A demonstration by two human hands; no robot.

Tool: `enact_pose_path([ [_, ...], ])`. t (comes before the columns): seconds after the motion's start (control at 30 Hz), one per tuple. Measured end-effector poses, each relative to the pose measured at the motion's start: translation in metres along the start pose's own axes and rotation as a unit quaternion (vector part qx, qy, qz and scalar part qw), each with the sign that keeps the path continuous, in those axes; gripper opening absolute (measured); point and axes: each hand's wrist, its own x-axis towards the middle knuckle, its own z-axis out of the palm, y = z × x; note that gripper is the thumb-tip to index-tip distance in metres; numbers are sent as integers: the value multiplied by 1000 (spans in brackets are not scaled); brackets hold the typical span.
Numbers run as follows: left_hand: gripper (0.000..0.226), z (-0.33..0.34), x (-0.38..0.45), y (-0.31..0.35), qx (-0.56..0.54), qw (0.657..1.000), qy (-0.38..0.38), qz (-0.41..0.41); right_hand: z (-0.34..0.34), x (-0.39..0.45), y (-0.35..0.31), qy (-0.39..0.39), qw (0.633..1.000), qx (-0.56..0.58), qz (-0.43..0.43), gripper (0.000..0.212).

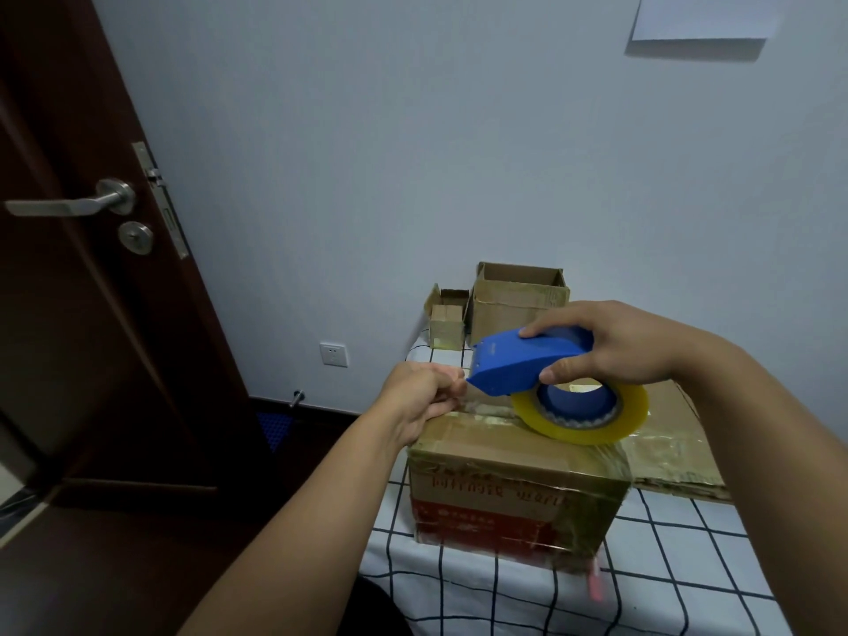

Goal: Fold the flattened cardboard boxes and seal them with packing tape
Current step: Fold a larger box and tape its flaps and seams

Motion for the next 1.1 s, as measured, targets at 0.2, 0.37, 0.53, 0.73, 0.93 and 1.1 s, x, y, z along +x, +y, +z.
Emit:
enact_pose_path([
  [0.2, 19, -2, -2, 1, -9, 1000, 22, 13, 6, 6, -5, -6, 1000, -27, -11, 43],
  [0.37, 11, -15, -6, 8, 117, 991, 24, 54, 9, 9, -8, -5, 1000, -23, -17, 42],
  [0.53, 9, -19, -10, -1, 154, 983, 71, 66, 11, 16, -16, -18, 998, -53, -19, 47],
  [0.73, 10, -29, -5, 2, 104, 990, 83, 50, 4, 20, -20, -28, 998, -56, -21, 49],
  [0.93, 14, -65, 6, -2, 35, 995, 89, -1, -3, 29, -28, -55, 993, -105, -18, 51],
  [1.1, 10, -76, 5, -10, 43, 998, 50, -23, 9, 35, -33, -72, 990, -121, -20, 50],
])
